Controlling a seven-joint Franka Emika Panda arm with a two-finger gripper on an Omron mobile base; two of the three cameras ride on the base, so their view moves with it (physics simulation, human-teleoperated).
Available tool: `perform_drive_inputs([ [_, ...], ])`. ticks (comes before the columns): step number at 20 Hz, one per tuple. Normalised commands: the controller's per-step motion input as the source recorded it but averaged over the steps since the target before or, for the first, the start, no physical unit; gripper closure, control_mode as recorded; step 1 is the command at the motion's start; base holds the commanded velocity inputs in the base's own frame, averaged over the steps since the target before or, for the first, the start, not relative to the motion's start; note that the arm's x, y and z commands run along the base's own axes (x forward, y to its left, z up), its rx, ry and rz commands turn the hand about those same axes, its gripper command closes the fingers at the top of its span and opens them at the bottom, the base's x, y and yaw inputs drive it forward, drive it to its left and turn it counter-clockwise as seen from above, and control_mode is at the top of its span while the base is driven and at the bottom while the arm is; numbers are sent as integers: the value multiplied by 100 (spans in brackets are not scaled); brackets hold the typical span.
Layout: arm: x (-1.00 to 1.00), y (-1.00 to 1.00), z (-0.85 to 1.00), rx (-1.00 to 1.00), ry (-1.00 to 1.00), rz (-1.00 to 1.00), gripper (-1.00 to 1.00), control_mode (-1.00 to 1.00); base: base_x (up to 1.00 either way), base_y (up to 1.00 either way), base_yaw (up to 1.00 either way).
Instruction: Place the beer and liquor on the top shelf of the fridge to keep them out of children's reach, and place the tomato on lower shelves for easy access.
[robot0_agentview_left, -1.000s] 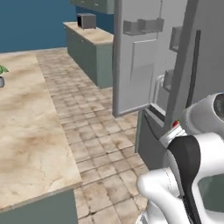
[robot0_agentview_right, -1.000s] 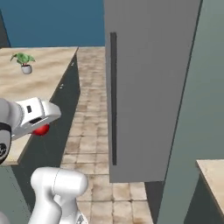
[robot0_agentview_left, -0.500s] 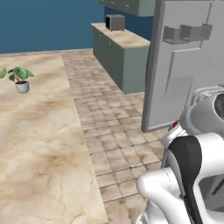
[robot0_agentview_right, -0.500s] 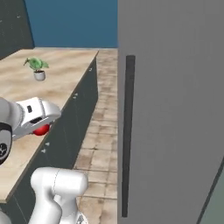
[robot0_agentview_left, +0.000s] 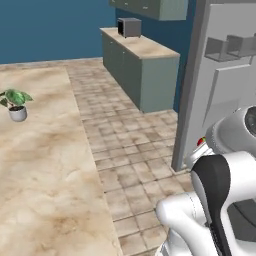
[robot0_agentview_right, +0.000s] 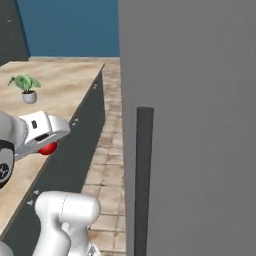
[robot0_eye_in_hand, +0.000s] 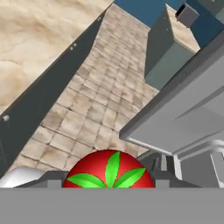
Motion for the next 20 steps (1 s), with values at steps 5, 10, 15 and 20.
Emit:
perform_drive_inputs([
  [5,0,0,0,0,0,0,100,100,46,0,-34],
  [10,0,0,0,0,0,0,100,100,51,2,-47],
  [15,0,0,0,0,0,0,100,100,60,11,-55],
  [20,0,0,0,0,0,0,100,100,54,8,-56],
])
